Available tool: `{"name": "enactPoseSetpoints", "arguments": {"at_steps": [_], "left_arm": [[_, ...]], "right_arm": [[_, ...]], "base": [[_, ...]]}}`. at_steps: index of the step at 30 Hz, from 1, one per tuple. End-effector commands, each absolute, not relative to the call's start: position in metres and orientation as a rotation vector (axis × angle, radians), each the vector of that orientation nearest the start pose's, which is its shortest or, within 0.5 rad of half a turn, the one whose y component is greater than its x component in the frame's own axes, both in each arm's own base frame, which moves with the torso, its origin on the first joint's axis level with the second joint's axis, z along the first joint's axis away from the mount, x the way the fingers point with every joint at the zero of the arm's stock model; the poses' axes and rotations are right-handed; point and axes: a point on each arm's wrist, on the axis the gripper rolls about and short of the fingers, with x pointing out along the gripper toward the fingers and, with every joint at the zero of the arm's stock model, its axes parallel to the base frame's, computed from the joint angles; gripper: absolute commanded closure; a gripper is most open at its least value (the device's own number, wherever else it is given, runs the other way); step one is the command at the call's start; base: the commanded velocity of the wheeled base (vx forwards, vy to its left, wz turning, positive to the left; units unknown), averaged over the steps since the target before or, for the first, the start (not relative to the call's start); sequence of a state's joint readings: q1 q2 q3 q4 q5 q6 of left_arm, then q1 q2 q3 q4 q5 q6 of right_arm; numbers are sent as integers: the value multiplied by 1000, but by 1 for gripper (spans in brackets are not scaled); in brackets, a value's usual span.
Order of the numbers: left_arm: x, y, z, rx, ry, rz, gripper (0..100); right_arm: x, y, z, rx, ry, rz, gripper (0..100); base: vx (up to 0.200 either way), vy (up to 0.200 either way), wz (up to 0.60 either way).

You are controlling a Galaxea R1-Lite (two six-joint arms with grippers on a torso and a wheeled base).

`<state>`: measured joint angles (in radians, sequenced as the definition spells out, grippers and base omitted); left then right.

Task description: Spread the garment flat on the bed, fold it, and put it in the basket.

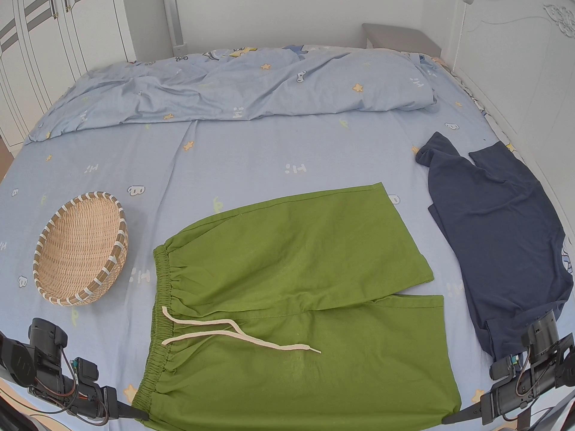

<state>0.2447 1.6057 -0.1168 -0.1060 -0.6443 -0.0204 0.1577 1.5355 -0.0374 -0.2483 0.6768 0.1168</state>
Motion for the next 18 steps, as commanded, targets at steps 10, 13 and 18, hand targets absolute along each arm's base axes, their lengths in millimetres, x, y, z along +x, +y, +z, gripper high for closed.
{"name": "enactPoseSetpoints", "arguments": {"at_steps": [10,13,18], "left_arm": [[158,18,140,-754,1141,-281,100],[172,17,151,-789,1128,-283,100],[198,14,172,-842,1095,-275,100]], "right_arm": [[160,30,157,385,1021,655,100],[175,31,183,373,974,661,100],[214,34,207,369,943,662,100]], "base": [[0,0,0],[0,0,0],[0,0,0]]}}
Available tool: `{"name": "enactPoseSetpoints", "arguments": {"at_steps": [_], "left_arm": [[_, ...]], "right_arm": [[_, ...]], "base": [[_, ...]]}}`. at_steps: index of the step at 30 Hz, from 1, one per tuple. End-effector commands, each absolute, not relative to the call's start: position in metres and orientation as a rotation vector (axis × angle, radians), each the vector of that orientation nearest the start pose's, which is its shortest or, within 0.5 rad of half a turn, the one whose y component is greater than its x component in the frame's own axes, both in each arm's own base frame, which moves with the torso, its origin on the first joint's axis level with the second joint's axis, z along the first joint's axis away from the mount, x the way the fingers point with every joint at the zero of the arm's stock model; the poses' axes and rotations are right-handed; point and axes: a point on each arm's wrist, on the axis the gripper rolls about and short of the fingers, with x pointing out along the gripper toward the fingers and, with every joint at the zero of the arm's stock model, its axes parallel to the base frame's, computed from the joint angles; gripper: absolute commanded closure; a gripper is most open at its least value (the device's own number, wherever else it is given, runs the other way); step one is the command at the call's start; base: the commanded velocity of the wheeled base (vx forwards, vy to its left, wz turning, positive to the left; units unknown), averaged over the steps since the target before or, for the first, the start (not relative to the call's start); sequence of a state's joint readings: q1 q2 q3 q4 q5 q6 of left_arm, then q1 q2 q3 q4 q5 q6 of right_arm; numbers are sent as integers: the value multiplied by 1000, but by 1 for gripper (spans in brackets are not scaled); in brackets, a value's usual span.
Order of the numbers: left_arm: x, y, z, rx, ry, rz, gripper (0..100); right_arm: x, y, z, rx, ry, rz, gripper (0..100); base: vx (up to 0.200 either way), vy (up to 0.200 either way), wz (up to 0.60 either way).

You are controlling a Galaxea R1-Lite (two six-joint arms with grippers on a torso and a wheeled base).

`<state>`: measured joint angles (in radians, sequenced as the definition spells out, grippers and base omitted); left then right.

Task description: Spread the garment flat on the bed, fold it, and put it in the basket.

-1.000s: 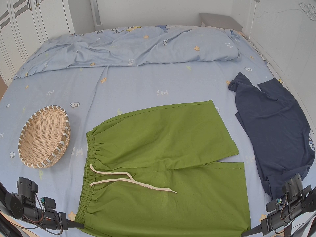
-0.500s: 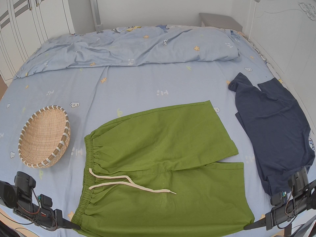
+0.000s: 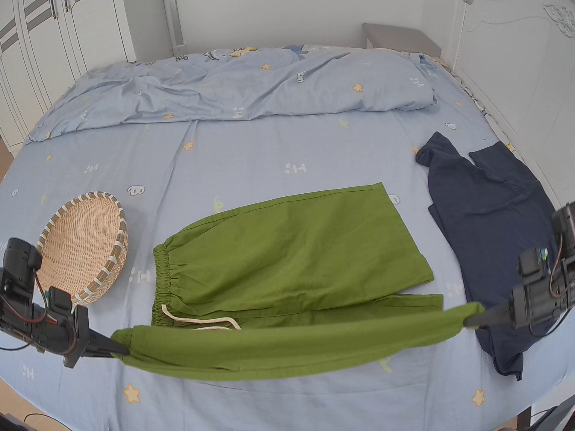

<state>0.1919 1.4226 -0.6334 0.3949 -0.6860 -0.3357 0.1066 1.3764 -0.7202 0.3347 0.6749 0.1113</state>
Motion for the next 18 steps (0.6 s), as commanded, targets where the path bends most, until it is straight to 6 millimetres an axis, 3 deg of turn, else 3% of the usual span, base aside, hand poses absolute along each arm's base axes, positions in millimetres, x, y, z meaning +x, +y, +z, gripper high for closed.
{"name": "enactPoseSetpoints", "arguments": {"at_steps": [1,6,18], "left_arm": [[198,14,172,-842,1095,-275,100],[224,13,184,-840,1096,-288,100],[276,25,180,-853,1100,-268,100]], "right_arm": [[214,34,207,369,943,662,100],[248,37,230,359,907,667,100],[301,46,237,331,859,660,100]], "base": [[0,0,0],[0,0,0],[0,0,0]]}}
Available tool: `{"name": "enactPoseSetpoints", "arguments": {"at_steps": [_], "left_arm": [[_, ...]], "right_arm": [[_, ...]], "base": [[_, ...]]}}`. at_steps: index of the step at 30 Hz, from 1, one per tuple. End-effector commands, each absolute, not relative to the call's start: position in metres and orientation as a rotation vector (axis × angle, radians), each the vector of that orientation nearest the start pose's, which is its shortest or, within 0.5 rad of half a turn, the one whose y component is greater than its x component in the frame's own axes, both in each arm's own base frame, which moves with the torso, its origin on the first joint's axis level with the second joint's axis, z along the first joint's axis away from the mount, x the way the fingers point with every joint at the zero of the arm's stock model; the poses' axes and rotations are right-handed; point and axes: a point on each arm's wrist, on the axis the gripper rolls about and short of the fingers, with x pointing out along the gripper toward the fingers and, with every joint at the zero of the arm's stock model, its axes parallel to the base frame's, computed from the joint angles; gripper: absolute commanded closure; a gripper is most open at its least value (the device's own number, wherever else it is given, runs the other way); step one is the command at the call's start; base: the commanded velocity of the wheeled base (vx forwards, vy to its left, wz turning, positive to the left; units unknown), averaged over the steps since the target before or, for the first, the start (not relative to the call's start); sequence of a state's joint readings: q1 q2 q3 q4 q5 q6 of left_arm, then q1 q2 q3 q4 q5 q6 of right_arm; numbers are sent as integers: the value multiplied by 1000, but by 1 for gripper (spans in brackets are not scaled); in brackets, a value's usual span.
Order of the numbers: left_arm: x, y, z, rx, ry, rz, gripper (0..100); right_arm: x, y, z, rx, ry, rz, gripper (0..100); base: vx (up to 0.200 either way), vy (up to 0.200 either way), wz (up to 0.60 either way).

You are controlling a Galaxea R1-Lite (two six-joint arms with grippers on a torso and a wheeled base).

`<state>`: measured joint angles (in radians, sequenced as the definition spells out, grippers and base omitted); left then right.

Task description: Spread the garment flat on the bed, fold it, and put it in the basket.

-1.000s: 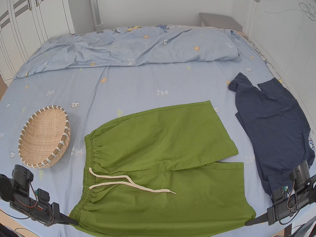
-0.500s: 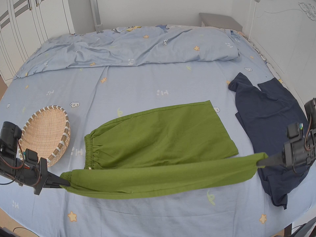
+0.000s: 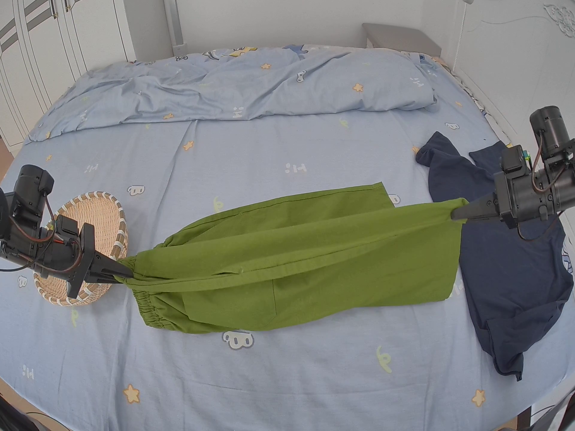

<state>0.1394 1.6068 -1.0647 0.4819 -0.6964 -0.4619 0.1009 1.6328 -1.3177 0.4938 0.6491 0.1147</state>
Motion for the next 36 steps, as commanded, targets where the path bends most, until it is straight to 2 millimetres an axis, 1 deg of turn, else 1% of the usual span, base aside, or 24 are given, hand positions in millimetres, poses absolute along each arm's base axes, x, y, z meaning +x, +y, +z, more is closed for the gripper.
{"name": "enactPoseSetpoints", "arguments": {"at_steps": [1,7,9,10,11,14,16,17,22,24,25,29,31,32,34,36], "left_arm": [[279,25,180,-853,1101,-268,100],[294,28,175,-852,1103,-267,100],[295,29,177,-853,1094,-265,100],[296,37,180,-862,1072,-248,100],[297,40,181,-865,1062,-243,100],[299,44,185,-867,1043,-240,100],[301,46,187,-867,1036,-240,100],[304,47,187,-866,1030,-238,100],[315,46,186,-861,1033,-253,100],[315,45,186,-858,1033,-254,100],[315,45,186,-857,1031,-257,100],[314,45,187,-856,1030,-257,100],[314,45,186,-857,1033,-256,100],[314,45,186,-857,1033,-256,100],[315,44,186,-856,1034,-259,100],[314,44,185,-857,1037,-258,100]], "right_arm": [[304,46,238,329,855,663,100],[319,49,246,312,801,677,100],[323,49,247,308,782,679,100],[327,50,250,302,756,681,100],[328,50,252,301,747,682,100],[331,51,257,298,732,687,100],[334,53,257,298,732,691,100],[334,54,259,310,741,687,100],[322,74,270,346,796,704,100],[319,77,273,338,787,706,100],[315,77,279,330,771,697,100],[309,83,283,323,792,695,100],[293,87,292,313,794,718,100],[293,87,292,313,794,718,100],[281,86,298,309,783,728,100],[276,87,298,309,789,733,100]], "base": [[0,0,0],[0,0,0],[0,0,0],[0,0,0],[0,0,0],[0,0,0],[0,0,0],[0,0,0],[0,0,0],[0,0,0],[0,0,0],[0,0,0],[0,0,0],[0,0,0],[0,0,0],[0,0,0]]}}
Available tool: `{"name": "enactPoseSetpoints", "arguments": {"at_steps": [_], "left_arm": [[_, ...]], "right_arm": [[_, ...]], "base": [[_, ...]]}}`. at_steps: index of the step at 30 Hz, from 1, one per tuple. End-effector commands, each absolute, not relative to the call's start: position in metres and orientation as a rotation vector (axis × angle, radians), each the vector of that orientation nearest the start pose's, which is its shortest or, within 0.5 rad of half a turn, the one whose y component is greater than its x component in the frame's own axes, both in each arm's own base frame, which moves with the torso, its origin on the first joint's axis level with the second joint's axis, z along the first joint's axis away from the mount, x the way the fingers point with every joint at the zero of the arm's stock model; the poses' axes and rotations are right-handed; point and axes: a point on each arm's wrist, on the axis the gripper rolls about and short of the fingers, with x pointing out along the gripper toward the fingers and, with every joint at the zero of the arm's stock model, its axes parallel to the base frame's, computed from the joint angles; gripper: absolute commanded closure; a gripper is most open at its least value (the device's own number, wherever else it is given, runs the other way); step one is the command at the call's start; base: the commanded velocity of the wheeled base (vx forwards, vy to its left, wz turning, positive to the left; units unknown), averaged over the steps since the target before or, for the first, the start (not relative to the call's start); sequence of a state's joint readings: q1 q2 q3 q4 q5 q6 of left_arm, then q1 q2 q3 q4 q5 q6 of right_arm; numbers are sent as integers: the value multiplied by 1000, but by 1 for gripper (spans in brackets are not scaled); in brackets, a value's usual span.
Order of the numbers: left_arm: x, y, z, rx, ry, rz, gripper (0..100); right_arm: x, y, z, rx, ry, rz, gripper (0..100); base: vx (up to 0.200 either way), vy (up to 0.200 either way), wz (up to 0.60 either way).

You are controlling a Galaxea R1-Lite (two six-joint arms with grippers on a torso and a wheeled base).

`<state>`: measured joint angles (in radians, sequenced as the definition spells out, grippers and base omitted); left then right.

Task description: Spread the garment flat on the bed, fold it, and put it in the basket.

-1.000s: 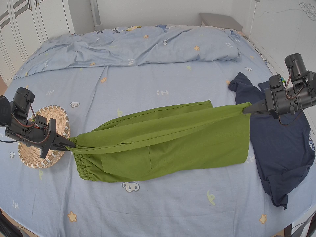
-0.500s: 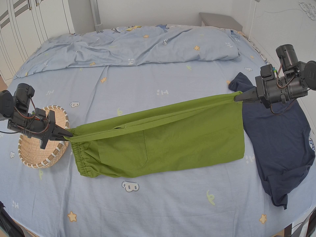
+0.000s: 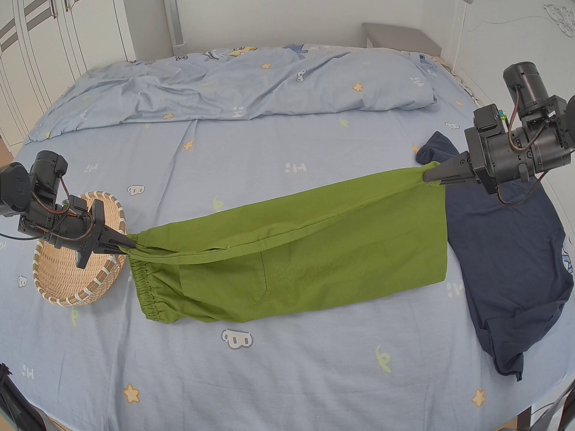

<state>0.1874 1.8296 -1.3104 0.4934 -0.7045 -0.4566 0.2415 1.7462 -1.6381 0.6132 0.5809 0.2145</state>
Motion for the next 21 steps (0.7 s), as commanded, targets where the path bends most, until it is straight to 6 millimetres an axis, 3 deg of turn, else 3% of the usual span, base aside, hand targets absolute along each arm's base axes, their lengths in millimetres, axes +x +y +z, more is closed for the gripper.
{"name": "enactPoseSetpoints", "arguments": {"at_steps": [1,5,9,18,21], "left_arm": [[314,45,185,-857,1036,-257,100],[314,45,186,-857,1035,-257,100],[314,45,185,-857,1036,-257,100],[313,45,186,-857,1035,-257,100],[314,45,188,-854,1027,-260,100]], "right_arm": [[272,87,299,308,792,735,100],[250,86,298,304,823,748,100],[242,85,290,302,848,750,100],[245,83,282,301,866,736,100],[267,78,283,303,761,723,100]], "base": [[0,0,0],[0,0,0],[0,0,0],[0,0,0],[0,0,0]]}}
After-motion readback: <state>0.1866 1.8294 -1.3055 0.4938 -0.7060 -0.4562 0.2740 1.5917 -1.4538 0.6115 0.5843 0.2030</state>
